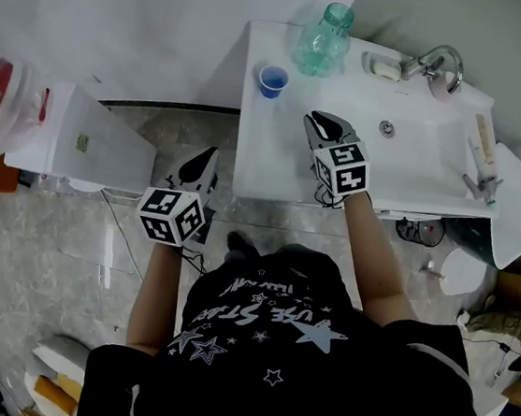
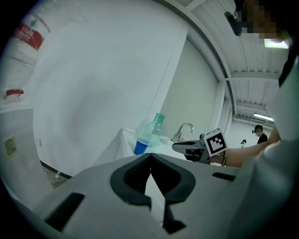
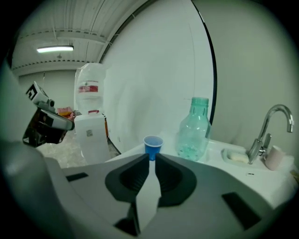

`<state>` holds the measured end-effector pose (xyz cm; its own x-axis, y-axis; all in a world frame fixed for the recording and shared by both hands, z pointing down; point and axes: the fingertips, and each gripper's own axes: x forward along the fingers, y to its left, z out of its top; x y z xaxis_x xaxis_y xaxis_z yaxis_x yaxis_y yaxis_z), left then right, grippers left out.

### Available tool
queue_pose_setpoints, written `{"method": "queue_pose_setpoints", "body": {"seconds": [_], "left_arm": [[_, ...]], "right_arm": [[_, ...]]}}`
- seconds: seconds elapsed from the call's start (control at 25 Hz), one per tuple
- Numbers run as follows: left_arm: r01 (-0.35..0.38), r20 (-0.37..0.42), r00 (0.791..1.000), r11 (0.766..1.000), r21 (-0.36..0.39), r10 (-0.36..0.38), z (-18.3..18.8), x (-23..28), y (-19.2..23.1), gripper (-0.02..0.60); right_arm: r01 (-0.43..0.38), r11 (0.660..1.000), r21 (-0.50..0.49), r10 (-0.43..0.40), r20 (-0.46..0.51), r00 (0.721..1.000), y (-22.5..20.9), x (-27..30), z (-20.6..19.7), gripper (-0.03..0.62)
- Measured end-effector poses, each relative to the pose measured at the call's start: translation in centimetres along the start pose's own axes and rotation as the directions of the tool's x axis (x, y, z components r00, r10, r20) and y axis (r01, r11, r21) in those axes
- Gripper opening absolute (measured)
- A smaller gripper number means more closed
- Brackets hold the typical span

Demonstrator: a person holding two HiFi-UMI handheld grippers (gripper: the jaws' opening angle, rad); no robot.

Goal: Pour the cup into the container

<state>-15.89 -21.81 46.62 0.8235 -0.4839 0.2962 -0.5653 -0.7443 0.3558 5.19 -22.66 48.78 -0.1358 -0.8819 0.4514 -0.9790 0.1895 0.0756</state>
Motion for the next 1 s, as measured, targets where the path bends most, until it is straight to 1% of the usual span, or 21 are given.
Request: {"method": "queue_pose_setpoints", "body": {"seconds": [0.08,0.12,0.28,0.48,0.68,0.92,1.0], "left_arm": [[0.009,-0.007,1.000,1.000,0.008,-0.009,-0.2,0.4,-1.1,0.009],[0.013,-0.010,1.000,1.000,0.009,-0.013,-0.3,0.6,-1.7,0.009],[0.020,-0.029,0.999,1.000,0.015,-0.020,-1.1,1.8,-4.1,0.009],[0.010,-0.026,1.000,1.000,0.020,-0.009,-1.5,2.9,-7.5,0.009],[0.002,-0.017,1.000,0.999,0.032,-0.002,-2.0,3.5,-11.3,0.009],[0.000,-0.009,1.000,0.999,0.049,0.001,-3.1,4.0,-16.1,0.009],[-0.001,-0.010,1.000,0.999,0.051,0.002,-3.8,4.1,-17.7,0.009]], "right_arm": [[0.009,1.000,0.012,-0.009,0.022,1.000,-0.3,-1.0,0.2,0.034],[0.011,1.000,0.015,-0.011,0.032,0.999,-0.5,-1.5,0.2,0.008],[-0.003,1.000,0.024,0.002,0.051,0.999,-1.2,-3.9,0.0,0.006],[-0.024,0.999,-0.028,0.026,0.074,0.997,-2.4,-7.4,-0.3,0.006],[-0.044,0.998,-0.039,0.047,0.106,0.993,-3.8,-11.2,-0.6,0.006],[-0.046,0.997,-0.069,0.054,0.114,0.992,-5.8,-15.7,-2.4,0.006],[-0.050,0.997,-0.064,0.057,0.115,0.992,-6.4,-17.1,-3.3,0.006]]}}
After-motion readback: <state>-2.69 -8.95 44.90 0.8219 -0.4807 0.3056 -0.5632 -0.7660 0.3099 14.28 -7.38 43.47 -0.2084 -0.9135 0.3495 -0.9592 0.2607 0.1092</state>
